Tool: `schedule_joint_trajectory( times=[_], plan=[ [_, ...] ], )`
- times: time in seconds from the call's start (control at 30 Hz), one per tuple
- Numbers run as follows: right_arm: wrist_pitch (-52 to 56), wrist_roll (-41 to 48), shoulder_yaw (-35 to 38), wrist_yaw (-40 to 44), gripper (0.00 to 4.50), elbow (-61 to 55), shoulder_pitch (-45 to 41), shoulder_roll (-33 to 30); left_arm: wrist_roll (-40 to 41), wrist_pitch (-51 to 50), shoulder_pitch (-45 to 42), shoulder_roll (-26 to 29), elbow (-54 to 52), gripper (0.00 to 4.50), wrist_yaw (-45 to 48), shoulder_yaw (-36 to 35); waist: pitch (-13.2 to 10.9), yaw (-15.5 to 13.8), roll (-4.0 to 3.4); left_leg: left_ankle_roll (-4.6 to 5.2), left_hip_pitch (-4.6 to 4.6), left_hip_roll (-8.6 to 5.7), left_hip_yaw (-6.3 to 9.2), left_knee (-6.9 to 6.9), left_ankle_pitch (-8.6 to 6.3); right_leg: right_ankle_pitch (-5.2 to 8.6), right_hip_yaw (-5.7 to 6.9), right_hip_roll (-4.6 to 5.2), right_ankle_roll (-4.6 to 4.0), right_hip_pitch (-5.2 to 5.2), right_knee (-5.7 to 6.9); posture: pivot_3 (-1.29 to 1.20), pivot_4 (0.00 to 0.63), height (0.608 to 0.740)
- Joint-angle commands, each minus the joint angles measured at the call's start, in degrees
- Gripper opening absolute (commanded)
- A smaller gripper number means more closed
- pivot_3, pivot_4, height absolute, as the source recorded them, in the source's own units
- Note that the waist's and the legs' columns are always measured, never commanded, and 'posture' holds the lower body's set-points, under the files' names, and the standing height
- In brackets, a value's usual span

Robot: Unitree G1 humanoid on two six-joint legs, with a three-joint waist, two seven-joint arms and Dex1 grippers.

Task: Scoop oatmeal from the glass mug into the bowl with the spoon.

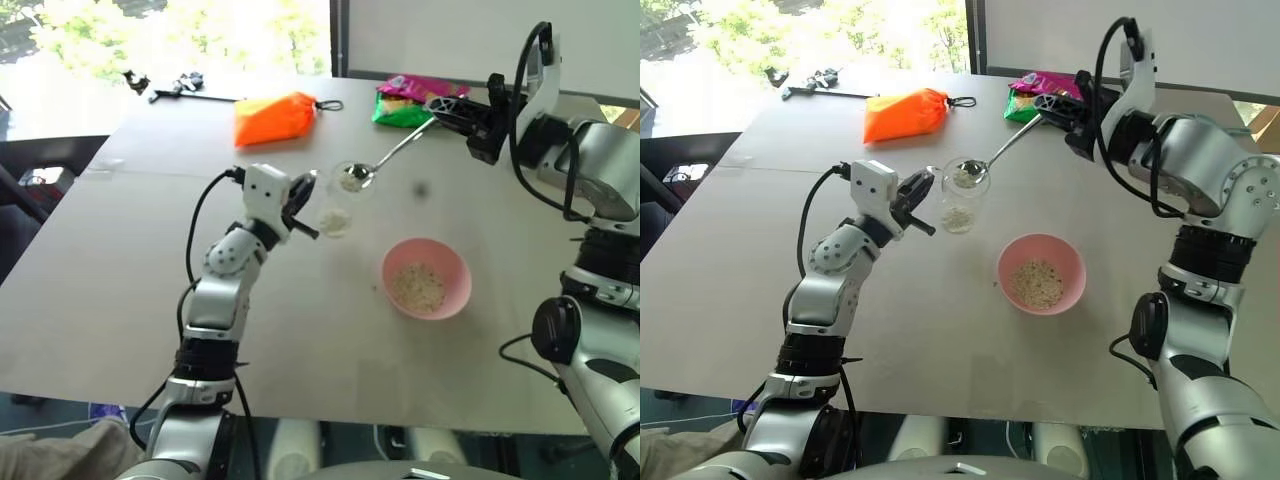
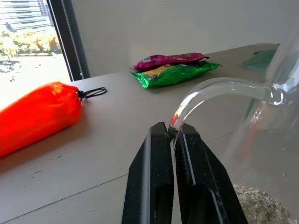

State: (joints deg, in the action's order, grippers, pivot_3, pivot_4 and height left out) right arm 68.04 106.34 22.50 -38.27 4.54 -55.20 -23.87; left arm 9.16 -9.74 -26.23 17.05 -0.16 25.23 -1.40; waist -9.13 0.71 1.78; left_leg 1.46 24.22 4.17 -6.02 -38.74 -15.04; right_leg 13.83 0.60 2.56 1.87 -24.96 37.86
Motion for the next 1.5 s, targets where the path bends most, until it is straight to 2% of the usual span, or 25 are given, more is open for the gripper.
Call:
schedule_joint_trajectory(
  times=[0.03, 0.37, 0.6, 1.5],
  plan=[
    [-4.5, 6.1, -1.1, -1.7, 0.0, -3.9, 1.5, -3.6, 0.3, 1.9, -2.4, -0.3, -1.2, 0.06, 1.1, 1.0, 0.0, -0.1, 0.0, 0.01, 0.02, 0.0, 0.01, 0.0, -0.01, 0.0, 0.0, 0.0, 0.0, 0.0, -0.01, 0.0, 0.15, 0.74],
    [-9.2, 6.7, 0.2, -2.0, 0.0, -9.8, 7.4, -5.8, -1.0, 4.8, -5.4, -1.3, 1.8, 0.06, 4.0, 4.4, 0.0, -0.1, -0.04, -0.01, 0.31, 0.01, 0.02, -0.07, 0.01, 0.0, -0.02, 0.0, 0.01, -0.28, 0.04, 0.0, 0.15, 0.74],
    [-11.7, 6.7, 4.3, -3.3, 0.0, -14.7, 11.0, -5.5, -2.0, 7.5, -7.8, -2.7, 5.3, 0.06, 5.8, 6.6, 0.0, -0.2, -0.04, -0.02, 0.5, 0.01, 0.05, -0.16, 0.01, -0.01, 0.02, 0.0, 0.01, -0.39, 0.04, 0.0, 0.15, 0.74],
    [-19.3, 6.7, 12.9, -1.9, 0.0, -30.4, 24.9, -4.1, -3.5, 14.2, -12.0, -4.2, 15.2, 0.06, 9.5, 8.2, 0.1, -0.3, -0.17, -0.02, 0.5, -0.01, 0.08, -0.29, 0.01, -0.01, 0.0, -0.04, 0.02, -0.38, 0.1, 0.0, 0.15, 0.74]
  ],
)
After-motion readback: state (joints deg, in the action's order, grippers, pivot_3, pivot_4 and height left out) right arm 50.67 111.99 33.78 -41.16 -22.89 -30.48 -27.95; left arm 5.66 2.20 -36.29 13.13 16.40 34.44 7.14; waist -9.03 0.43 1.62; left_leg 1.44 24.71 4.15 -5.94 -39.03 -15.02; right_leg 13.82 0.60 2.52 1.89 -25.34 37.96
